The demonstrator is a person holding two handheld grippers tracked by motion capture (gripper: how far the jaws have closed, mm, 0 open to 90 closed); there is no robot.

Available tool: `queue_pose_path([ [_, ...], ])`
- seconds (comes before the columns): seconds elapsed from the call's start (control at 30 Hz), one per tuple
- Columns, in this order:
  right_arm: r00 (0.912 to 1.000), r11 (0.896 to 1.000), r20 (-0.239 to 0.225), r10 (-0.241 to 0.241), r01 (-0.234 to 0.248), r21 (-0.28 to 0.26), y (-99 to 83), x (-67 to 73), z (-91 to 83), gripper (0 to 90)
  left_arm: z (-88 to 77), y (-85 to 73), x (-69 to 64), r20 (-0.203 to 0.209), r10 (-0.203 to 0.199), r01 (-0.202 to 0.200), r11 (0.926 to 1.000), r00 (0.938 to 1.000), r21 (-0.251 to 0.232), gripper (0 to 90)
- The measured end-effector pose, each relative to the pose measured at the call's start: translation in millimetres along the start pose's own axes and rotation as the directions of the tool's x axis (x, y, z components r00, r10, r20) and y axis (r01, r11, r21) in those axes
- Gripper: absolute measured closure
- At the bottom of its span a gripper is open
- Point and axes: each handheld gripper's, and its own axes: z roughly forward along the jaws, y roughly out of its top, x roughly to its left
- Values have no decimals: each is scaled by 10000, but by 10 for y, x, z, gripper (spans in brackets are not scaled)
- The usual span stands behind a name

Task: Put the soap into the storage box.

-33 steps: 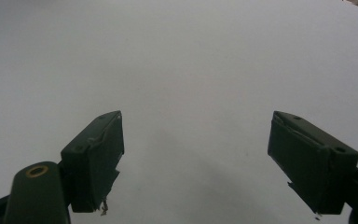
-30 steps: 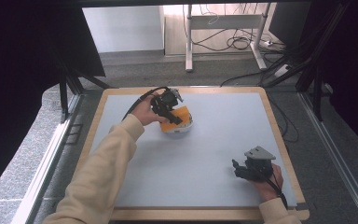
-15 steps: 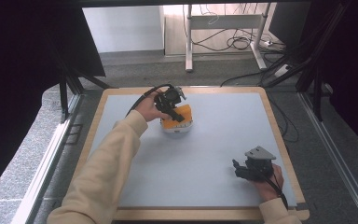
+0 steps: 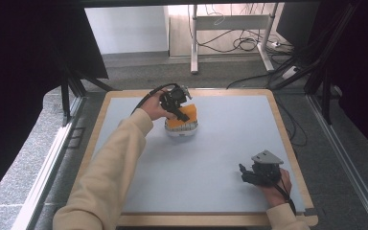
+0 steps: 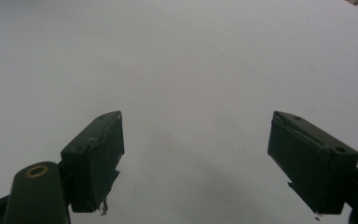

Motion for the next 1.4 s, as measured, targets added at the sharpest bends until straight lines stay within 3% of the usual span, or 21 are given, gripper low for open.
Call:
queue_pose_path([
  [0.27,10000,10000,70,48,-48,78,-13,-16,11,187,79,6,59,253,179,-181,9998,9995,51,619],
  [0.47,10000,9999,57,43,-43,123,-16,-12,14,187,164,-40,103,439,8,-16,9998,9990,182,618],
  [1.0,10000,9998,51,-12,11,217,-25,-11,27,187,292,-68,166,599,-108,82,9990,9981,444,618],
  [1.4,10000,9996,22,-82,82,268,-28,2,39,187,384,-58,179,461,-163,136,9981,9988,593,598],
])
